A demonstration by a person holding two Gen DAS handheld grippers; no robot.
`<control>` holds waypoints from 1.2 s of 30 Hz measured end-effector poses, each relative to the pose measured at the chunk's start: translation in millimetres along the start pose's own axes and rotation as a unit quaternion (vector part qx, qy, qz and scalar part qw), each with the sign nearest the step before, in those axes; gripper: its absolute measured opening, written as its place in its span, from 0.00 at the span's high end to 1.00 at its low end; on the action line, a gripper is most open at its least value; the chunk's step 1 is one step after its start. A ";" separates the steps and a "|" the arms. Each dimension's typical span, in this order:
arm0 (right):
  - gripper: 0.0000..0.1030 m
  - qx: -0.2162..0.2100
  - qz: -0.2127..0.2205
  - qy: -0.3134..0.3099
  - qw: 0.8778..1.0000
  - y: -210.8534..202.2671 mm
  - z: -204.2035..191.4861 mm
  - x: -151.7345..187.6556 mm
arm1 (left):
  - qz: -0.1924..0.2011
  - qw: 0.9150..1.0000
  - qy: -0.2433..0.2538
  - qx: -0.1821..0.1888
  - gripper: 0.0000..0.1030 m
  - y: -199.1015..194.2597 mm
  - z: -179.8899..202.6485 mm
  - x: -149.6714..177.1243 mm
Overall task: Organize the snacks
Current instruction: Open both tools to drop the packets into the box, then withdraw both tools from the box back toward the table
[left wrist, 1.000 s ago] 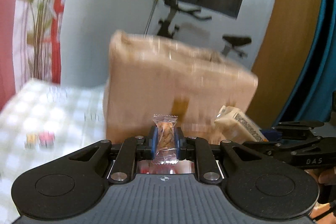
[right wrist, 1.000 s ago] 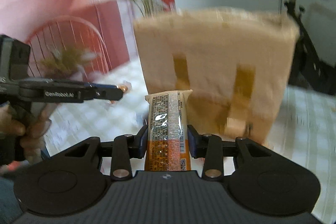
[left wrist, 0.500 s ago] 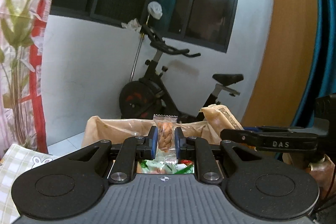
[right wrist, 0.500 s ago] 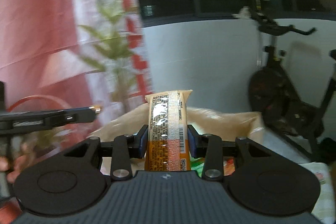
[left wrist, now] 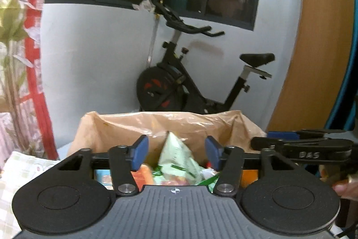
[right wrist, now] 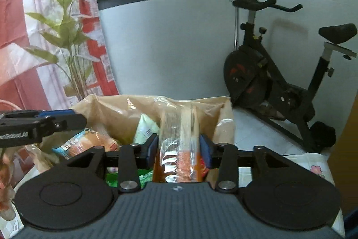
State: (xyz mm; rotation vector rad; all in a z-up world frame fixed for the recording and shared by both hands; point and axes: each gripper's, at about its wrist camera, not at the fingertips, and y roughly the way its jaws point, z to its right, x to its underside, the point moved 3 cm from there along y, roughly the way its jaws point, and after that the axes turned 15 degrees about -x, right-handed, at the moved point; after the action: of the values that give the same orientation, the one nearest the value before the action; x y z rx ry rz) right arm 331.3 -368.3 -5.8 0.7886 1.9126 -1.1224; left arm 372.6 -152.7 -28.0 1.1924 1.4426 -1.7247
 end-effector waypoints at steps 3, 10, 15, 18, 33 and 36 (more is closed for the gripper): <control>0.44 0.002 0.013 0.009 1.000 -7.8 2.9 1.9 | -0.005 1.000 -0.007 0.000 0.43 -5.5 -10.6 0.6; 0.44 -0.010 0.024 -0.033 0.999 -28.3 -23.9 11.7 | 0.015 1.000 0.004 -0.005 0.43 -41.7 -33.9 3.9; 0.44 -0.024 0.027 -0.058 0.998 -40.8 -50.3 25.1 | 0.027 1.000 0.013 -0.008 0.43 -73.9 -53.4 12.4; 0.44 -0.039 0.027 -0.059 0.997 -45.9 -62.7 31.6 | 0.032 0.999 0.012 -0.010 0.43 -90.9 -67.3 19.3; 0.44 -0.065 0.040 -0.100 0.992 -58.7 -104.8 84.5 | 0.019 0.998 -0.032 -0.055 0.43 -121.8 -114.3 79.5; 0.44 -0.065 0.032 -0.108 0.992 -55.7 -107.2 97.9 | 0.000 0.997 -0.041 -0.059 0.43 -115.2 -117.2 93.7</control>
State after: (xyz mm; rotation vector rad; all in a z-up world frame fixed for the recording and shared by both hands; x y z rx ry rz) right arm 203.7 -283.1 -31.2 0.6268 1.7480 -0.9905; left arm 263.6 -2.2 -63.1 1.0468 1.4742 -1.6442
